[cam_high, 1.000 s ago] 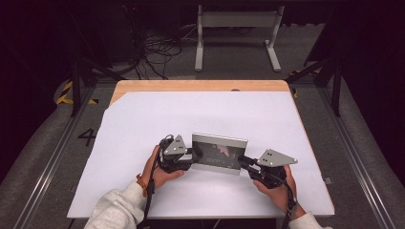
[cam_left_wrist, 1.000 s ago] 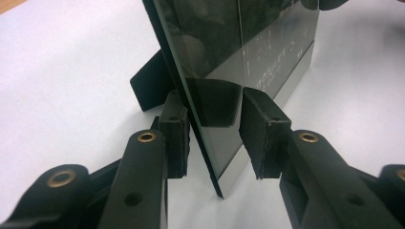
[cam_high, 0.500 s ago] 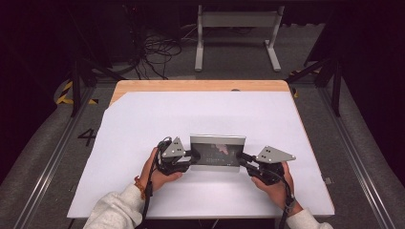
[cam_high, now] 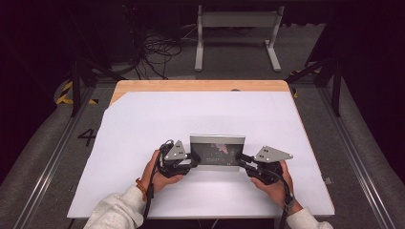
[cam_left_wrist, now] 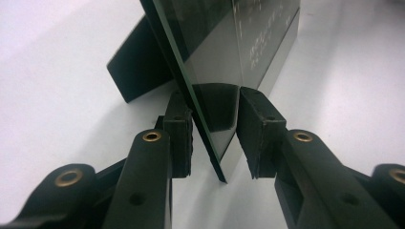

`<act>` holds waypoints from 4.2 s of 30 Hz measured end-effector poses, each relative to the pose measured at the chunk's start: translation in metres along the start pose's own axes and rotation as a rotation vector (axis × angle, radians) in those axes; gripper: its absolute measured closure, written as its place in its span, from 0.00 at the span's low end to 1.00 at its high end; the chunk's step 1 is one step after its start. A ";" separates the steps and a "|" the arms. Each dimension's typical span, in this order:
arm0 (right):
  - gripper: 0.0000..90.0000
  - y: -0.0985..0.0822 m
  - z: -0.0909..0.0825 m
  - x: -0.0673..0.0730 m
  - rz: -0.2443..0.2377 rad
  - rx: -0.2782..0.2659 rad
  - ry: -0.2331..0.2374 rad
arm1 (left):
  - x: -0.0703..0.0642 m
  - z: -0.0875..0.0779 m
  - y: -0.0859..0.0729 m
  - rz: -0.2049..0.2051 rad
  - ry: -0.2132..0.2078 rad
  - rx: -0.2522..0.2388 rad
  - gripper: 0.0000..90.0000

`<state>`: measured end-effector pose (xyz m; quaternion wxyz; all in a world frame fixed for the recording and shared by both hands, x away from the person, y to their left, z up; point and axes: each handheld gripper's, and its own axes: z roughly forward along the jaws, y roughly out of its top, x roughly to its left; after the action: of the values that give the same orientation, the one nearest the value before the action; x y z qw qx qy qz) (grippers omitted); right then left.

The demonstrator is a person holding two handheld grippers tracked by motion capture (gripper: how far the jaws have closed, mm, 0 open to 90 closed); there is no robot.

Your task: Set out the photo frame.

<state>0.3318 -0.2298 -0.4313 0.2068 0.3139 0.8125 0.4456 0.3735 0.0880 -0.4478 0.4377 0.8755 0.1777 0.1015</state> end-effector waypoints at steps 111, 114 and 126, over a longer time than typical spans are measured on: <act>0.34 -0.033 -0.038 -0.004 -0.073 0.064 -0.158 | 0.004 -0.100 -0.080 -0.078 0.254 0.029 0.24; 0.27 -0.038 -0.038 -0.007 -0.062 0.082 -0.163 | 0.005 -0.102 -0.086 -0.087 0.244 0.032 0.19; 0.07 -0.052 -0.036 -0.011 -0.096 0.118 -0.158 | 0.007 -0.107 -0.099 -0.127 0.209 0.022 0.06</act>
<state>0.3005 -0.2797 -0.4563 0.2722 0.3206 0.8326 0.3604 0.3220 0.2243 -0.4633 0.4127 0.8520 0.2785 0.1622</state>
